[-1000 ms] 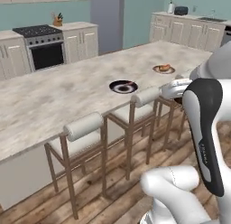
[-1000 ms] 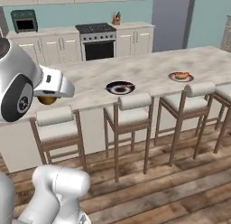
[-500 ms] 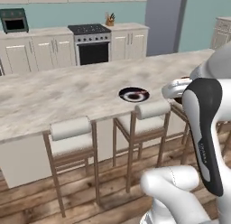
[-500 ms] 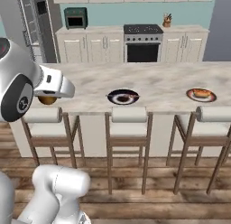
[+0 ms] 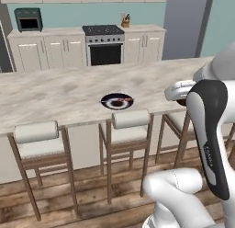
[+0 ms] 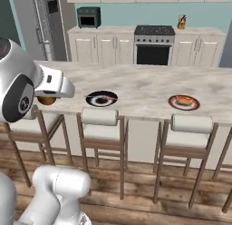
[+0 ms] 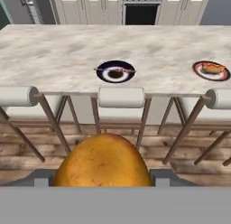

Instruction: Pick up the banana and mango from the fridge and place one fruit on each plate on the dining counter.

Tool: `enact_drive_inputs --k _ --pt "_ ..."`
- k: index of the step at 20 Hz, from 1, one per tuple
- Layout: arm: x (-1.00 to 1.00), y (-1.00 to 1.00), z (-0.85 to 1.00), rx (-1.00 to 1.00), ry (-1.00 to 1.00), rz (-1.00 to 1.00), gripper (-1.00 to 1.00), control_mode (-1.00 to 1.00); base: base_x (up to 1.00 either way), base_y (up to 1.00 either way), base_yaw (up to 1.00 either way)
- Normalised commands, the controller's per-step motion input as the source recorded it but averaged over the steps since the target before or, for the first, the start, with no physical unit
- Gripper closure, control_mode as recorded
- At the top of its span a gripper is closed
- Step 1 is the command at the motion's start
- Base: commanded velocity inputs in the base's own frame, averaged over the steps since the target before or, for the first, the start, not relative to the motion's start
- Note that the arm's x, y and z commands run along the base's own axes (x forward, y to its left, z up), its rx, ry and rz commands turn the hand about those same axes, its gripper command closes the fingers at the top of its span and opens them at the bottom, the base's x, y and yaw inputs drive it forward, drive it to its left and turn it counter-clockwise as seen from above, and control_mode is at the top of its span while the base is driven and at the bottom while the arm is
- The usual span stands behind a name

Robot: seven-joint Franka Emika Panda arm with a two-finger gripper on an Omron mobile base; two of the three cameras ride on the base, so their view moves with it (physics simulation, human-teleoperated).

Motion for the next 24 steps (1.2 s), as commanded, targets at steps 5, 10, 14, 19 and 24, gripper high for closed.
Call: enact_drive_inputs --k 5,10,14,19,24 --pt "0.00 0.00 0.00 0.00 0.00 0.00 1.00 1.00 0.77 -0.15 0.00" --pt "0.00 0.00 0.00 0.00 0.00 0.00 1.00 1.00 0.98 0.04 -0.02" --pt "0.00 0.00 0.00 0.00 0.00 0.00 1.00 1.00 0.44 0.02 0.00" --pt "0.00 0.00 0.00 0.00 0.00 0.00 1.00 1.00 0.46 0.00 0.00" --pt "0.00 0.00 0.00 0.00 0.00 0.00 1.00 1.00 0.34 0.00 0.00"
